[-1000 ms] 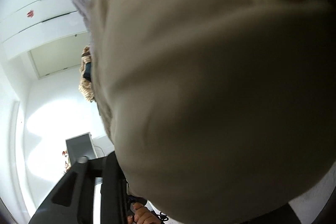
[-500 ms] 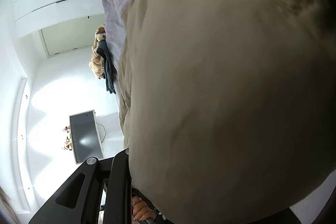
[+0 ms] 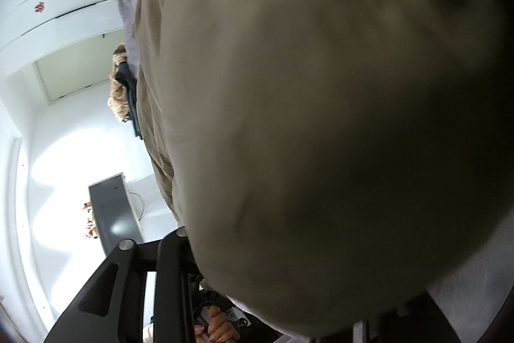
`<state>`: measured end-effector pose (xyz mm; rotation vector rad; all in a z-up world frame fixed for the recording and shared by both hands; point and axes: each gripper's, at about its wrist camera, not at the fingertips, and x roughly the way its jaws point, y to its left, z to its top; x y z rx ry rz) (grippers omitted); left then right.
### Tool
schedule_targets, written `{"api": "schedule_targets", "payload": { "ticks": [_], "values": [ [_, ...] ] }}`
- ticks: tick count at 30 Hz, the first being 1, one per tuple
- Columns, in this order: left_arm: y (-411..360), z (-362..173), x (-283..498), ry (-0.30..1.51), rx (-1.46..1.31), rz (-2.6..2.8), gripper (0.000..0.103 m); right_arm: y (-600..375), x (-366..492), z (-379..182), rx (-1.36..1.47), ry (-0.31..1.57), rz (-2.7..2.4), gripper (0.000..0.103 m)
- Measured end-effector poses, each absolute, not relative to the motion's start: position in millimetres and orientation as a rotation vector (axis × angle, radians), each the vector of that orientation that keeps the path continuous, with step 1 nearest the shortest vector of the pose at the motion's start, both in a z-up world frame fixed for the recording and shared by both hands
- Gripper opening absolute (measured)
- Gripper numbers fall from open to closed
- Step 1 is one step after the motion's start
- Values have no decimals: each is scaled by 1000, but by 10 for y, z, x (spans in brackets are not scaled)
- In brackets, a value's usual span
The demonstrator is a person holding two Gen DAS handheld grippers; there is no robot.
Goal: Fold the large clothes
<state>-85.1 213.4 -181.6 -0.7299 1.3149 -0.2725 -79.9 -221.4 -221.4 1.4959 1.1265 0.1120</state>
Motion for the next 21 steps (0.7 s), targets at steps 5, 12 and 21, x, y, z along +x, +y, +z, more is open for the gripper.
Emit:
{"api": "schedule_targets", "payload": {
  "ticks": [5, 12, 21],
  "values": [
    [2233, -1630, -975, 1353, -600, -202, 55, -2107, -789, -2032, 1429, 1194, 51, 54],
    [2311, -1282, -1154, 1386, -444, -132, 55, -2096, -940, -1689, 1334, 1249, -10, 55],
    [2578, -875, -1244, 1346, -353, -56, 55, -2077, -631, -1369, 1129, 1283, 11, 55]
  ]
}}
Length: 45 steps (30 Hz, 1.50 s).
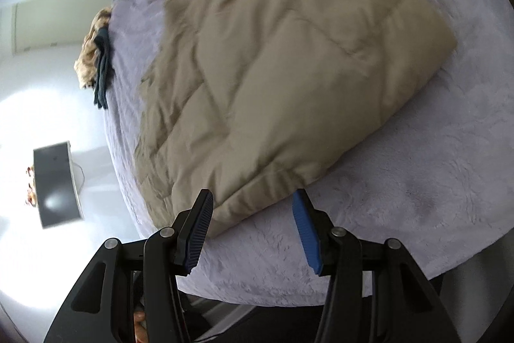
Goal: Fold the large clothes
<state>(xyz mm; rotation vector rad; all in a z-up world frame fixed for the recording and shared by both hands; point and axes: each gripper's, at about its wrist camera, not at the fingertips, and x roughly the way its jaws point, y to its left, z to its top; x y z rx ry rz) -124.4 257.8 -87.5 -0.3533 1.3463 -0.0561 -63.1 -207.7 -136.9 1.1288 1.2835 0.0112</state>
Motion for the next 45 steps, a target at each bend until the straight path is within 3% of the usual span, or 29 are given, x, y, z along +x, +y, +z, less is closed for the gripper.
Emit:
{"api": "schedule_targets", "payload": {
  "ticks": [10, 19, 21, 23, 24, 25, 37, 40, 41, 42, 45],
  "values": [
    [2485, -731, -1123, 1350, -284, -47, 55, -1702, -537, -941, 906, 1329, 98, 55],
    [2304, -709, -1022, 1354, -249, -99, 55, -1437, -413, -881, 744, 1402, 78, 56],
    [2285, -715, -997, 1355, -236, -106, 55, -1443, -452, -874, 738, 1412, 63, 62],
    [2269, -727, -981, 1357, -228, -115, 68, -1417, -464, -876, 734, 1416, 55, 62],
    [2269, -729, -973, 1356, -226, -106, 89, -1412, -470, -875, 730, 1420, 50, 62],
    [2271, -718, -972, 1347, -226, -104, 92, -1407, -477, -868, 723, 1423, 42, 62],
    [2288, -789, -800, 1346, -196, -105, 92, -1179, -357, -896, 653, 1432, 36, 62],
    [2305, -810, -775, 1348, -182, -98, 92, -1105, -334, -885, 631, 1417, 38, 79],
    [2316, -814, -765, 1348, -178, -96, 92, -1086, -330, -882, 629, 1414, 37, 89],
    [2326, -818, -757, 1349, -177, -94, 103, -1068, -324, -877, 628, 1409, 37, 89],
    [2350, -816, -745, 1346, -177, -96, 103, -1023, -307, -870, 617, 1396, 21, 90]
  ]
}}
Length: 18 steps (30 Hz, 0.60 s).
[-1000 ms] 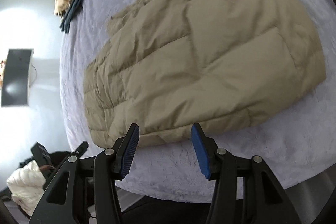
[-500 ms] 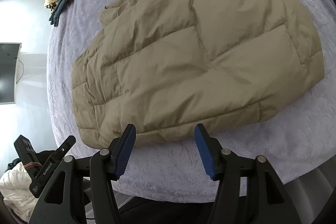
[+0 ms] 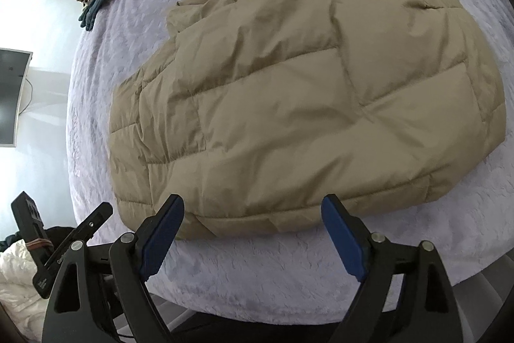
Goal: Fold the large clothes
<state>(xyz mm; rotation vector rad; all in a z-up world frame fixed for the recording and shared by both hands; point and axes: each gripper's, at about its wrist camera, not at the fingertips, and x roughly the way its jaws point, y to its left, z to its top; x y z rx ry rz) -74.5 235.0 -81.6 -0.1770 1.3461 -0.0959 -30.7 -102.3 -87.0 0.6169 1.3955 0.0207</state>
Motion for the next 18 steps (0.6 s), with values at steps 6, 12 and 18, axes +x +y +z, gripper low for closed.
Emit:
{"api": "schedule_targets", "payload": {
  "ticks": [6, 12, 18],
  "values": [
    [2454, -836, -683, 1332, -149, -65, 103, -915, -306, -849, 516, 1371, -21, 90],
    [2742, -940, -501, 1302, -173, -72, 103, -800, -307, -855, 423, 1381, -31, 90],
    [2979, -1437, -151, 1382, -436, -317, 103, -776, -343, -884, 437, 1431, -5, 90]
  ]
}}
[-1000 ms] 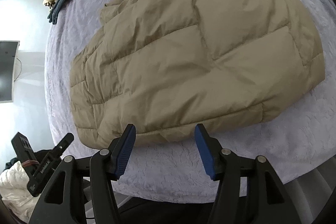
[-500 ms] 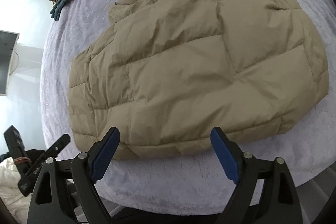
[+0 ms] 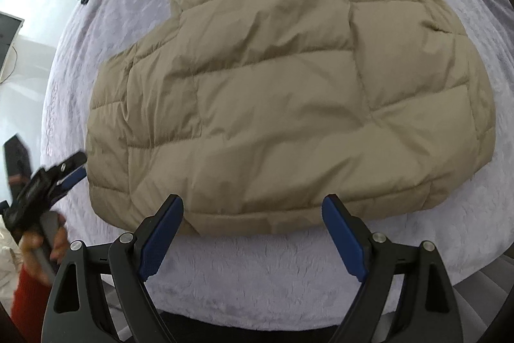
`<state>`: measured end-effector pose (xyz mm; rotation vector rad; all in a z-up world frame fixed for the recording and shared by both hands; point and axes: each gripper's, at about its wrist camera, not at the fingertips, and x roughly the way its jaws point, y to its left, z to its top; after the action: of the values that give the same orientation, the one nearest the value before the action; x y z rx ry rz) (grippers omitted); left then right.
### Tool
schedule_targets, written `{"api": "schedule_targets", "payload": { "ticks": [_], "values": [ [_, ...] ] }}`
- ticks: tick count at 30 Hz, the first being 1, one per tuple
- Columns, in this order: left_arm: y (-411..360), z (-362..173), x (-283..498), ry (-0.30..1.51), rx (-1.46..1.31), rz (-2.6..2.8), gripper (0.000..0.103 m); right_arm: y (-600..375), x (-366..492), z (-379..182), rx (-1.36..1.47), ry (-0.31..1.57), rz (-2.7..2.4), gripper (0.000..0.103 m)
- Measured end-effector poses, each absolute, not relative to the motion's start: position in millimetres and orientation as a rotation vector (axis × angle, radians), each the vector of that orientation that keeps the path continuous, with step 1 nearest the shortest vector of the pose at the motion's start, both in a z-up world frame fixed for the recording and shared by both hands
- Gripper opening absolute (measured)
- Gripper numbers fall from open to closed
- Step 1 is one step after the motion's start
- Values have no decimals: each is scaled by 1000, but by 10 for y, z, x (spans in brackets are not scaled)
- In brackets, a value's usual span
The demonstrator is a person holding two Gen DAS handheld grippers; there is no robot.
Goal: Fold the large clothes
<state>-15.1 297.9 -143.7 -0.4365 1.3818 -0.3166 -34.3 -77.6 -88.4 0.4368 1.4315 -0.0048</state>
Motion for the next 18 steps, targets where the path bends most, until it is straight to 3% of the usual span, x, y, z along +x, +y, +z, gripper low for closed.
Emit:
{"api": "schedule_targets", "payload": {
  "ticks": [6, 14, 15, 16, 17, 18],
  "values": [
    [2810, -1914, 163, 1472, -574, -527, 103, -839, -425, -880, 476, 1432, -21, 90],
    [2399, -2115, 367, 1526, -513, -627, 103, -927, -322, -812, 500, 1375, -46, 90],
    [2374, -2113, 369, 1528, -496, -631, 102, -943, -290, -785, 494, 1355, -48, 90],
    [2355, -2104, 367, 1523, -484, -635, 90, -957, -263, -764, 489, 1339, -52, 89],
    [2342, -2083, 359, 1516, -467, -637, 82, -974, -229, -735, 483, 1314, -57, 83],
    [2336, -2072, 355, 1515, -466, -647, 69, -992, -190, -717, 478, 1295, -61, 59]
  ]
}}
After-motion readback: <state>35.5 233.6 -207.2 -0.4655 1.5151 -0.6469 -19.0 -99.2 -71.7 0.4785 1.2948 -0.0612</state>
